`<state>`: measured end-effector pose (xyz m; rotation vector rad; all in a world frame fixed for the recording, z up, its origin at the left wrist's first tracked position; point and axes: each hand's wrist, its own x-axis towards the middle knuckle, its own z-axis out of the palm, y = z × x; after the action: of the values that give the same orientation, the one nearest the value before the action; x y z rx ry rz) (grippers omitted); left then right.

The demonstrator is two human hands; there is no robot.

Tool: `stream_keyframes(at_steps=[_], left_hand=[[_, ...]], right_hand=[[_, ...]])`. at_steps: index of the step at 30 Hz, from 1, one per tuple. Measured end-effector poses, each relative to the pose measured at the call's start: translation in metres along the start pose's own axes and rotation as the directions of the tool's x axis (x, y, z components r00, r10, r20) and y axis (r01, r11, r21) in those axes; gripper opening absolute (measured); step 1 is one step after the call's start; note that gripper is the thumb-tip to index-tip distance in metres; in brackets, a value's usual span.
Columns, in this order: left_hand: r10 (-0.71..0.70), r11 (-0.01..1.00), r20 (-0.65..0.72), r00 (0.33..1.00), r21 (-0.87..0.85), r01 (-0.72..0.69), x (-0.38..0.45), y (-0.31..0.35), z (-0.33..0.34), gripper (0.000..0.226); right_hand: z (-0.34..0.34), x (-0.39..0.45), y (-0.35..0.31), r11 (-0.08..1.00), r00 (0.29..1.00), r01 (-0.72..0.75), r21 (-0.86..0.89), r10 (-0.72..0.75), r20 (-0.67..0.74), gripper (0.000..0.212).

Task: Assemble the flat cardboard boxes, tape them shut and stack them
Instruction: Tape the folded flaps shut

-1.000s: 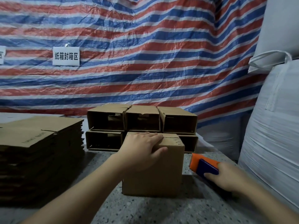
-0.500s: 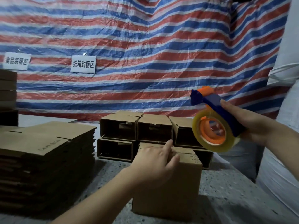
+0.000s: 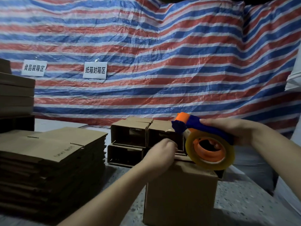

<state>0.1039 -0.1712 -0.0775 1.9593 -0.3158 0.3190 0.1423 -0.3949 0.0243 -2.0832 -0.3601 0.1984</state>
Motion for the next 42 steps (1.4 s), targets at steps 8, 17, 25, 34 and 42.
stream_keyframes(at_steps=[8, 17, 25, 34, 42], left_hand=[[-0.377, 0.804, -0.104, 0.92, -0.53, 0.27, 0.018, 0.027, -0.016, 0.047], [-0.356, 0.753, -0.026, 0.934, -0.6, 0.27, 0.019, 0.031, -0.004, 0.039], [-0.384, 0.783, -0.034, 0.923, -0.542, 0.305, 0.023, 0.032, -0.004, 0.018], [-0.313, 0.813, -0.08, 0.946, -0.538, 0.224, 0.026, 0.019, -0.003, 0.018], [-0.324, 0.794, -0.13, 0.937, -0.576, 0.195, 0.024, 0.007, 0.003, 0.017]], right_hand=[[-0.003, 0.0, 0.001, 0.999, 0.999, -0.035, 0.03, 0.034, 0.043, 0.07], [-0.002, 0.001, -0.003, 1.0, 0.997, -0.018, -0.008, 0.019, 0.069, 0.064], [-0.006, 0.005, 0.0, 1.0, 0.997, -0.019, 0.018, 0.018, 0.073, 0.059], [-0.007, 0.008, -0.002, 0.999, 0.994, -0.039, -0.003, 0.039, 0.103, 0.074], [-0.012, 0.009, -0.027, 0.95, 0.977, -0.157, -0.272, 0.189, 0.096, 0.072]])
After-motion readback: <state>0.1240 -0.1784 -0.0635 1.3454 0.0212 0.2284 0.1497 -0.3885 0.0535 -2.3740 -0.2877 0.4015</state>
